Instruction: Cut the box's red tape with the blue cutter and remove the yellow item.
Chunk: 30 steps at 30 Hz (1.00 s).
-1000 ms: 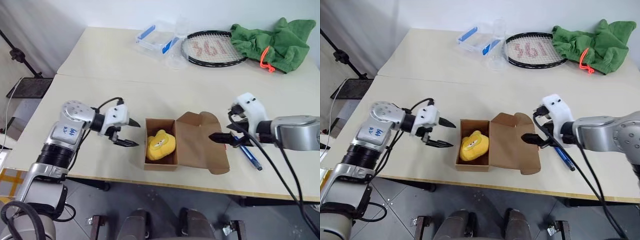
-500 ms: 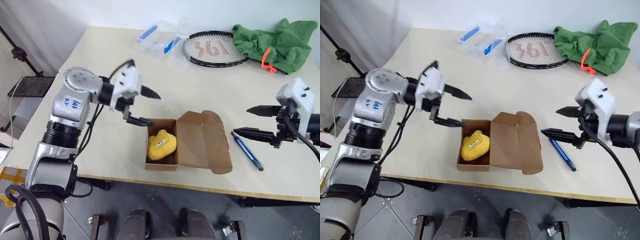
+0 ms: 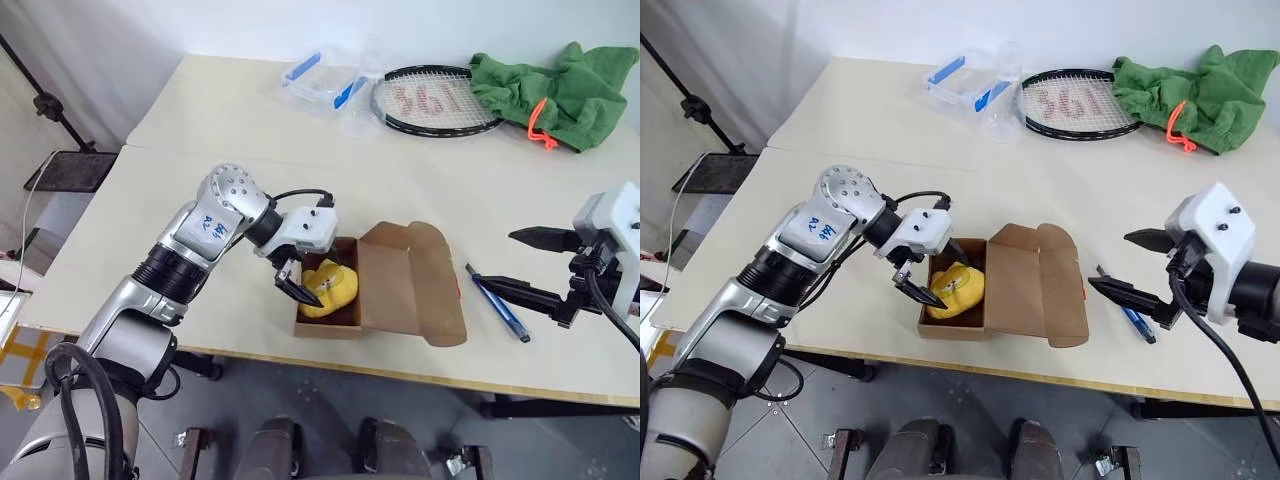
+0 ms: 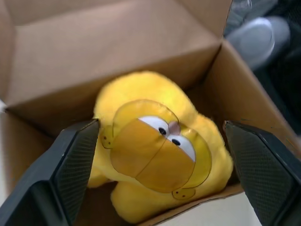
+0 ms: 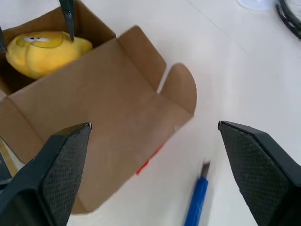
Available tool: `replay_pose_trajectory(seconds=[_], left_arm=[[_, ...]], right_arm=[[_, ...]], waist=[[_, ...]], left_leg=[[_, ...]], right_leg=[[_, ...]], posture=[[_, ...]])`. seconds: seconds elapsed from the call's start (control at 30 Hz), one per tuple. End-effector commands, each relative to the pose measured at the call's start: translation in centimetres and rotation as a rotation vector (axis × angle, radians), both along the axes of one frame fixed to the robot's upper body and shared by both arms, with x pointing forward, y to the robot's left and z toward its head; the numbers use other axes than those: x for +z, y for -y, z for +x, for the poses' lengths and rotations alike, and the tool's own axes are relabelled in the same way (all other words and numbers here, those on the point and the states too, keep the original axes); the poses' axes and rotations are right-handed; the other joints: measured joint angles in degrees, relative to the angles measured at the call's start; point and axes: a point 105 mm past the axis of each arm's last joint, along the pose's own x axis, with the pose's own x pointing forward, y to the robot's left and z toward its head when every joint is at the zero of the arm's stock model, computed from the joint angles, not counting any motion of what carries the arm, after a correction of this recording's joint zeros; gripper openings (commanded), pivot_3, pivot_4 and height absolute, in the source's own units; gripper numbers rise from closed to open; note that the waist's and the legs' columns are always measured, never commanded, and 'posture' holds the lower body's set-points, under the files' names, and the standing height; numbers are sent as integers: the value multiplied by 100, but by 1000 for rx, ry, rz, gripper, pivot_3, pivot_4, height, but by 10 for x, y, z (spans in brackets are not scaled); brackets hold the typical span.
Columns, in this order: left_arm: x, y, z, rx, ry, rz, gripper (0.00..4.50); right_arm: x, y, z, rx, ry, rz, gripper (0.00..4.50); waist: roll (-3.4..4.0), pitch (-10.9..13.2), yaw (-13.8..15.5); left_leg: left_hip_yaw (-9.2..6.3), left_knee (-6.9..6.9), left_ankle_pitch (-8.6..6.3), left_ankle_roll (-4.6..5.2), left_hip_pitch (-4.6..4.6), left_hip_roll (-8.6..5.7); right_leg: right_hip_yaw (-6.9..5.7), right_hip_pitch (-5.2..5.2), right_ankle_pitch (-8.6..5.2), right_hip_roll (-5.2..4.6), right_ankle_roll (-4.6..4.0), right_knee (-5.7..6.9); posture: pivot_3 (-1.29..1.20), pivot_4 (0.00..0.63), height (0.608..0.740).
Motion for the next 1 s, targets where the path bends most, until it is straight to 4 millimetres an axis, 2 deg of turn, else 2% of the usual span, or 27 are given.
replay_pose_trajectory(seconds=[0.03,0.3,0.5,0.7,0.83,0.93,1.0], left_arm=[[0,-3,0,-77,19,69,3923],[2,3,4,-116,22,43,1549],[10,10,1,-156,16,-28,79],[34,21,6,-129,48,-139,36],[54,33,5,-134,65,-286,36],[64,33,4,-109,95,-353,36],[78,35,5,-83,113,-439,36]], right_arm=[[10,0,-6,-14,49,-3,4500],[7,3,-7,-58,40,-13,4500],[8,5,-5,-62,48,-6,4500],[10,6,-9,-6,91,10,4500],[7,7,-9,15,95,2,4500],[15,1,-6,65,122,9,4500],[16,1,-3,77,123,-1,4500]], waist=[[0,0,-1],[0,0,-1],[0,0,-6],[-2,1,12],[-1,1,-4],[-2,1,-19],[-2,1,-26]], left_leg=[[0,0,0,0,1,0],[4,7,0,1,4,0],[5,10,-1,2,3,-1],[4,14,-2,3,1,-3],[6,14,-2,4,3,-2],[7,17,-2,4,5,-2],[7,17,-2,4,7,-1]], right_leg=[[1,0,0,1,0,1],[8,0,0,0,0,10],[10,-2,0,0,0,15],[9,-2,0,-1,0,16],[12,-2,0,-1,1,19],[14,-2,0,-1,1,23],[15,-3,0,0,1,26]], posture=[[0,150,740],[0,150,740],[0,150,740],[0,150,740],[0,150,740],[0,150,740],[0,150,740]])
